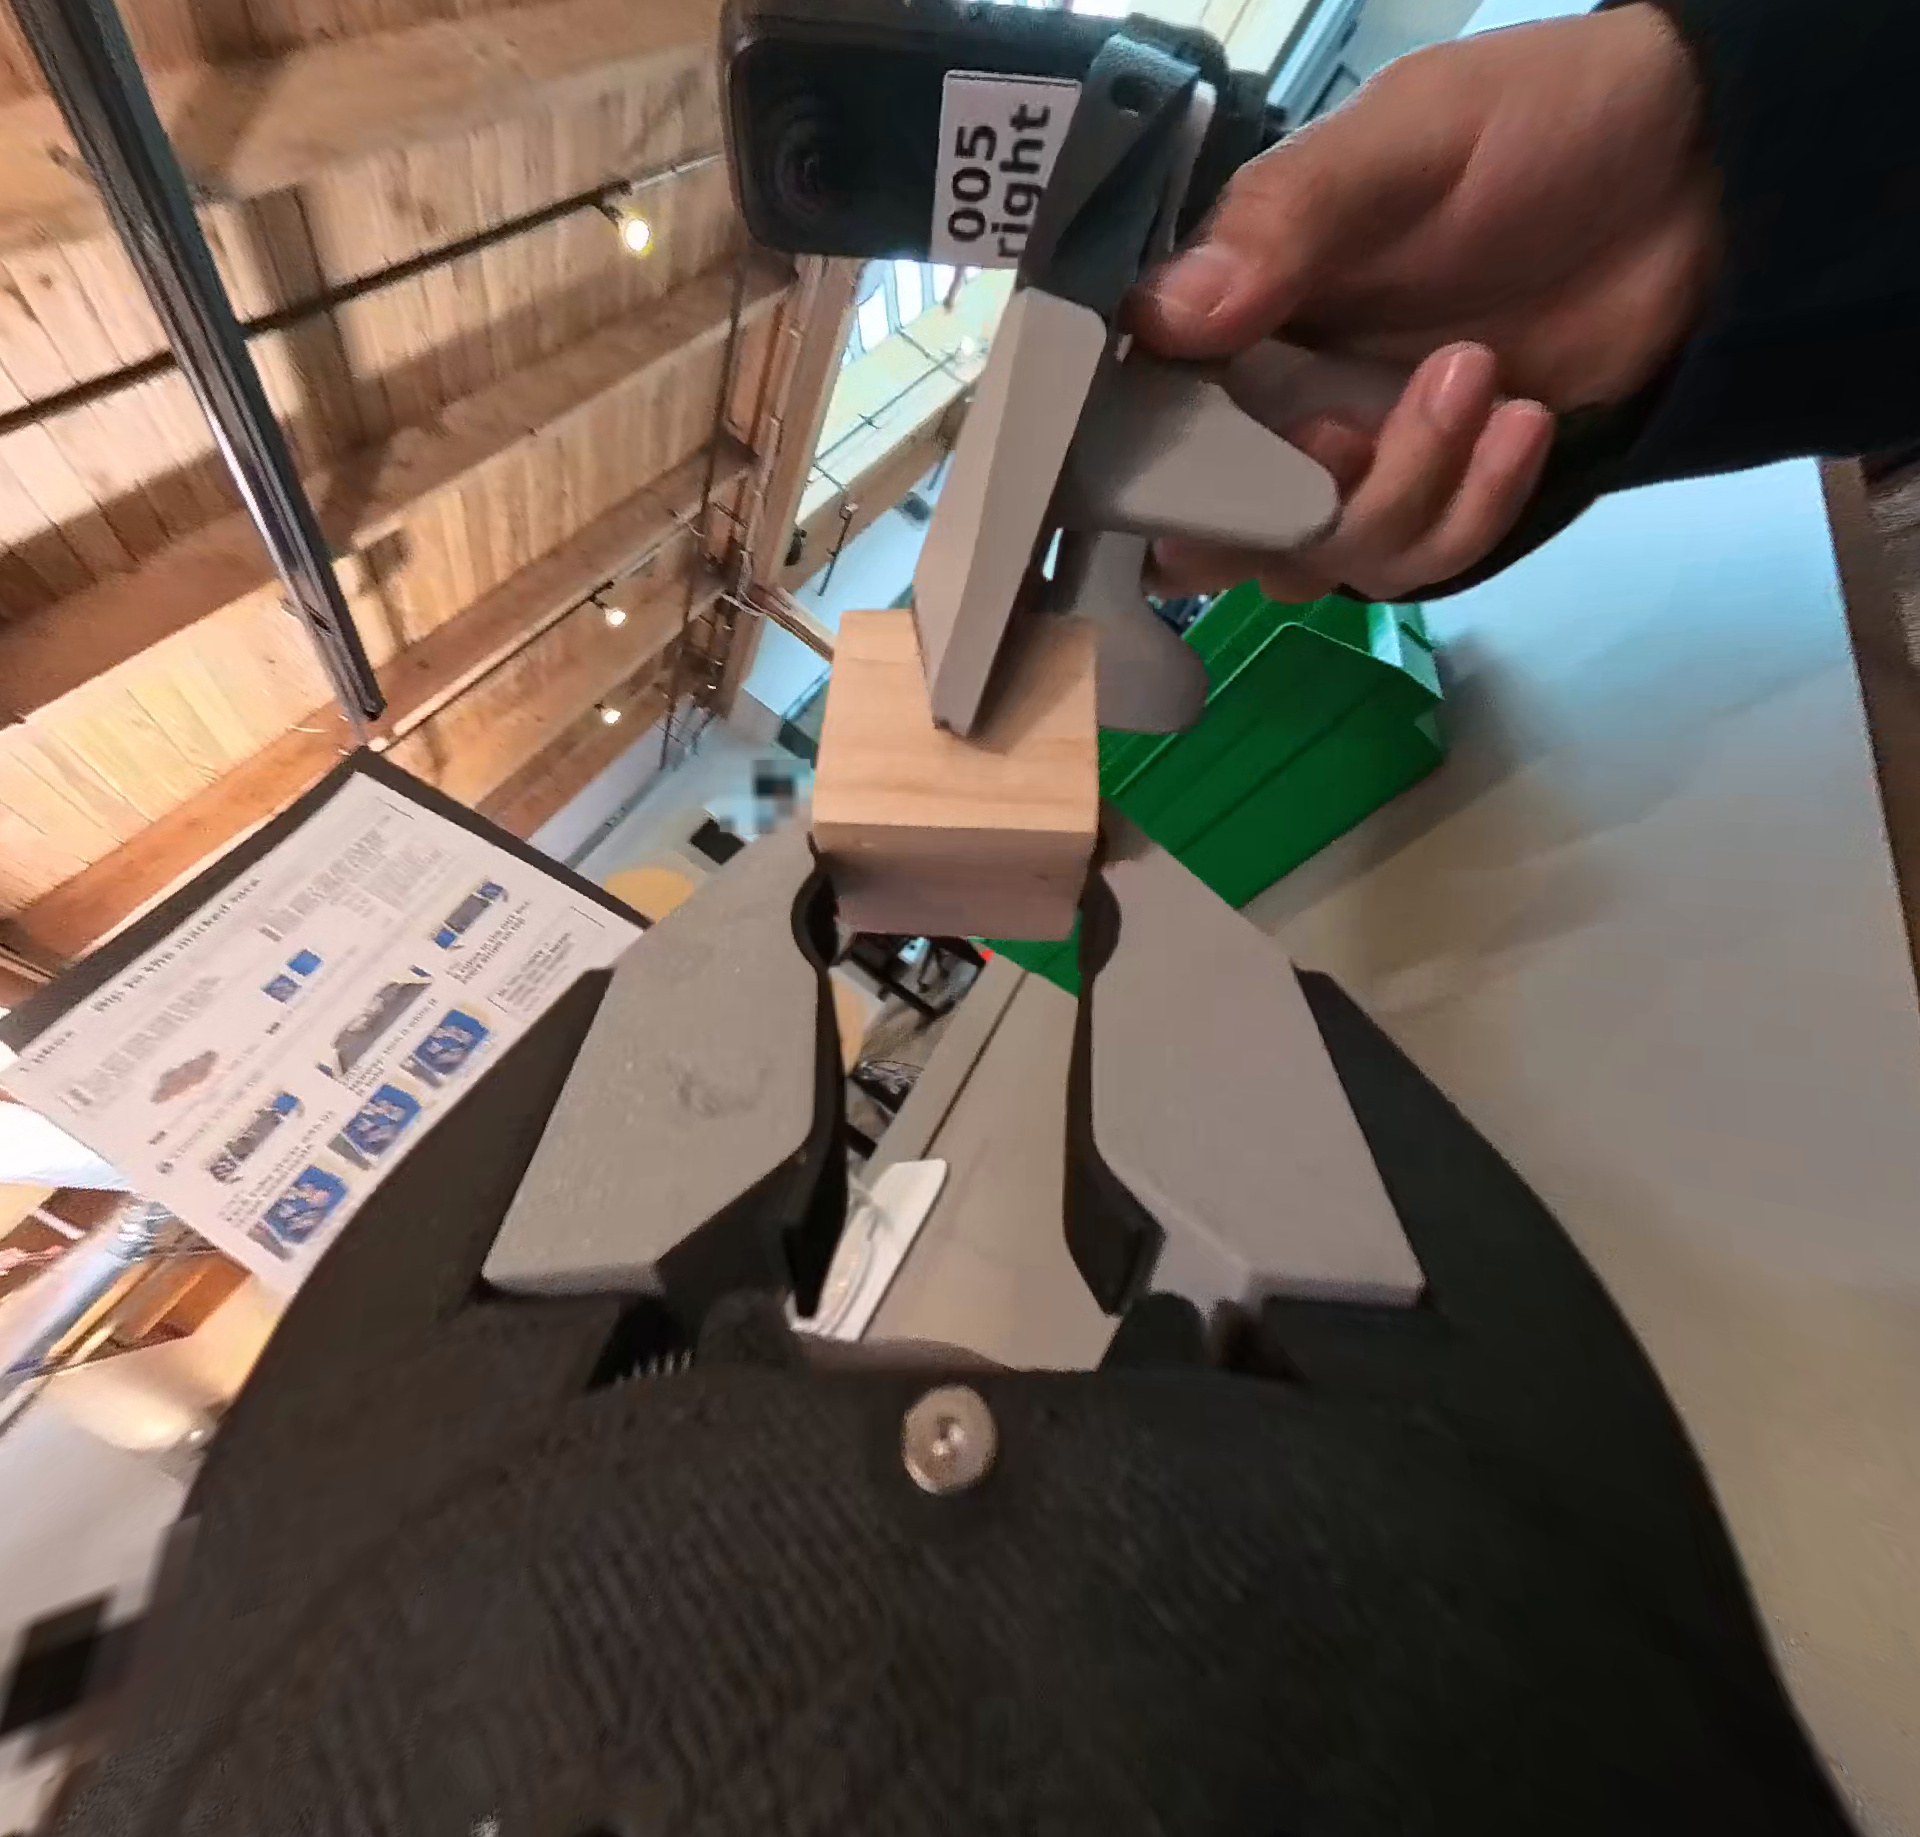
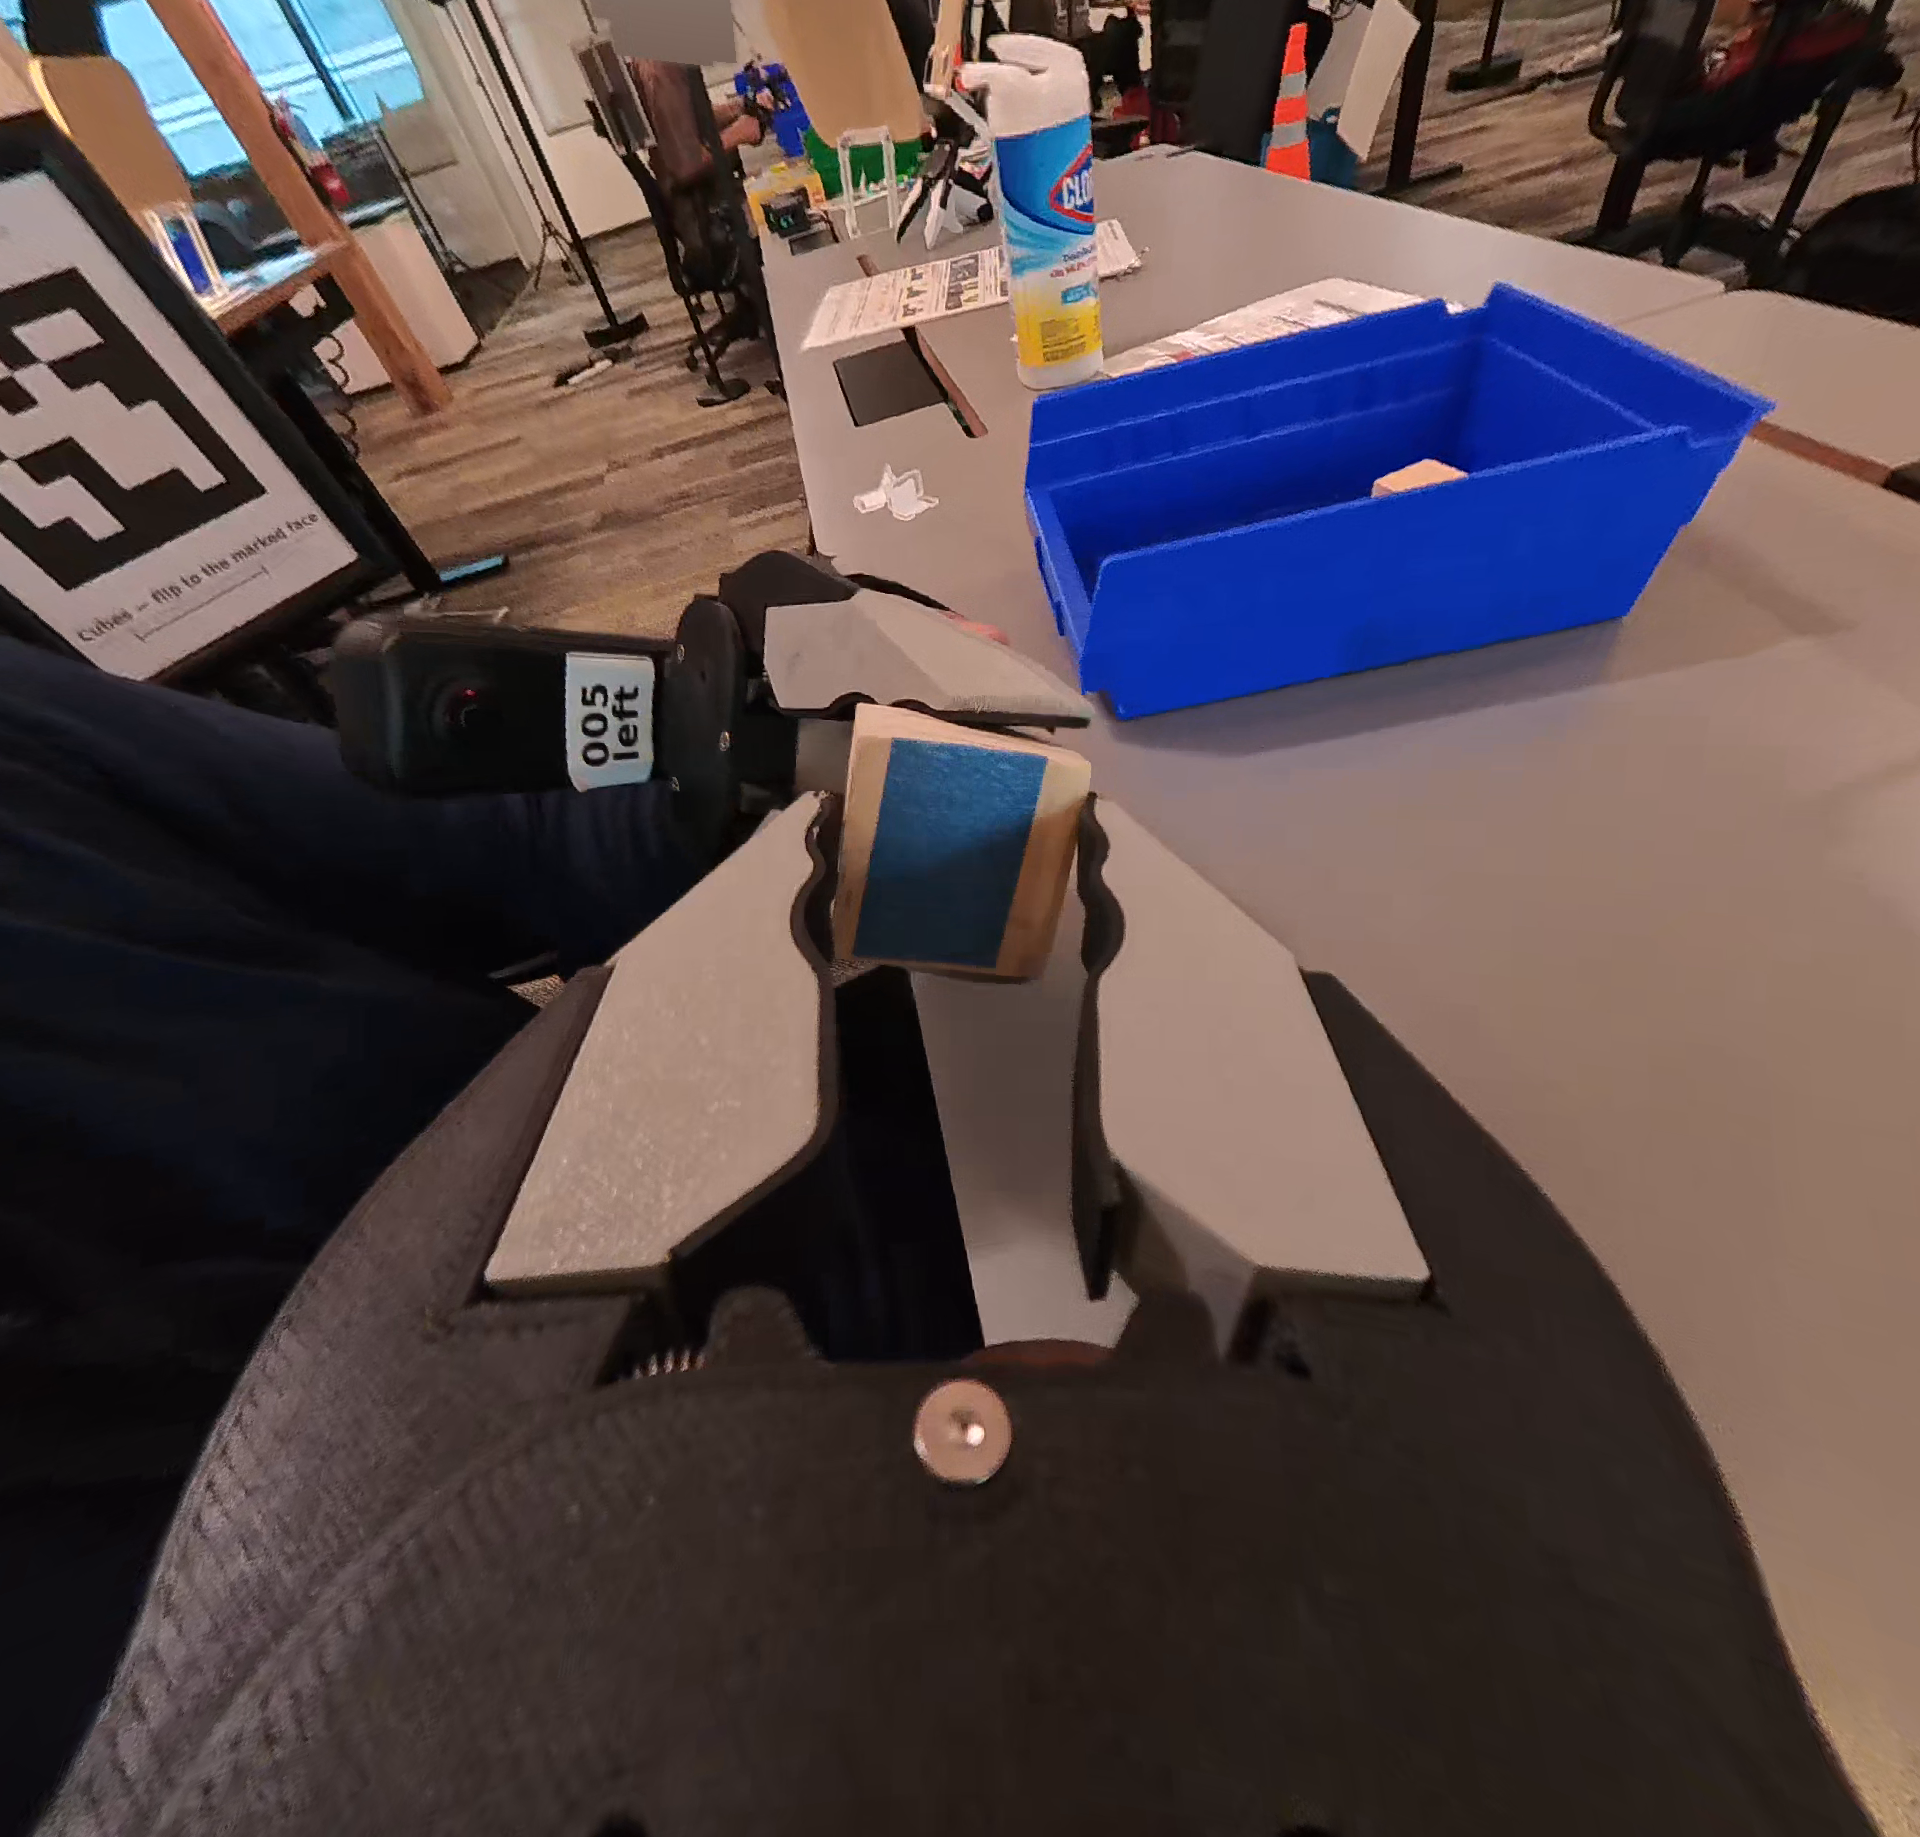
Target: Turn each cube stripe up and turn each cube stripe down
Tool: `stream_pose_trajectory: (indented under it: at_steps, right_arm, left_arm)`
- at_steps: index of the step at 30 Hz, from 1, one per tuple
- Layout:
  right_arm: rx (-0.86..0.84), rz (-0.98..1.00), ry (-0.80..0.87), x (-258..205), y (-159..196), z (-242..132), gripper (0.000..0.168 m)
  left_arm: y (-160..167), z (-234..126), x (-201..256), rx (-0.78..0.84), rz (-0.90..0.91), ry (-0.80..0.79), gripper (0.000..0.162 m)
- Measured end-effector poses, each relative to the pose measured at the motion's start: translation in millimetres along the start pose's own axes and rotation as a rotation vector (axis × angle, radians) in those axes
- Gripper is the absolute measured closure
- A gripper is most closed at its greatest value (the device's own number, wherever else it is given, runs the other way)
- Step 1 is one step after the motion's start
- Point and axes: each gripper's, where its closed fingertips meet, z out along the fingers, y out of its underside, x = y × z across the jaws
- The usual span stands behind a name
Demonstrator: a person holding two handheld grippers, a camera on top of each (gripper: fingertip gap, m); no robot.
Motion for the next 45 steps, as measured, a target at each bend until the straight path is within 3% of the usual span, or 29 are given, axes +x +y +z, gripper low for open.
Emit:
stream_pose_trajectory:
  at_steps: [1, 8, 13, 16, 23, 33, 41, 45]
  right_arm:
    - [0.008, 0.009, -0.014, -0.8, -0.7, -0.6, 0.125]
    - [0.076, 0.108, -0.090, 2.3, -4.6, 4.2, 0.124]
    - [0.241, 0.219, -0.103, 10.7, -22.0, 7.3, 0.126]
    - [0.249, 0.259, -0.142, 10.4, -20.0, 9.9, 0.124]
    - [0.268, 0.220, -0.093, 13.8, -20.8, 11.1, 0.126]
    - [0.180, 0.094, -0.039, 19.3, -21.6, -16.6, 0.126]
    - [0.058, -0.031, -0.011, 16.3, -7.1, -22.2, 0.126]
    - [-0.001, -0.057, -0.006, 12.4, 2.6, -13.3, 0.126]
  left_arm:
    - [-0.6, 0.0, -1.9, -0.002, 0.014, -0.020, 0.119]
    - [4.7, 1.2, -17.8, -0.054, -0.010, -0.125, 0.118]
    - [10.2, 1.2, -34.3, -0.116, -0.066, -0.298, 0.118]
    - [10.9, 2.0, -33.8, -0.147, -0.022, -0.331, 0.119]
    - [14.3, 3.1, -32.9, -0.144, -0.154, -0.364, 0.119]
    - [-1.9, 7.9, -9.5, -0.036, -0.512, 0.018, 0.111]
    - [0.6, 0.5, 2.7, -0.110, -1.006, 0.345, 0.103]
    - [0.0, -0.3, 14.7, -0.126, -1.050, 0.420, 0.103]
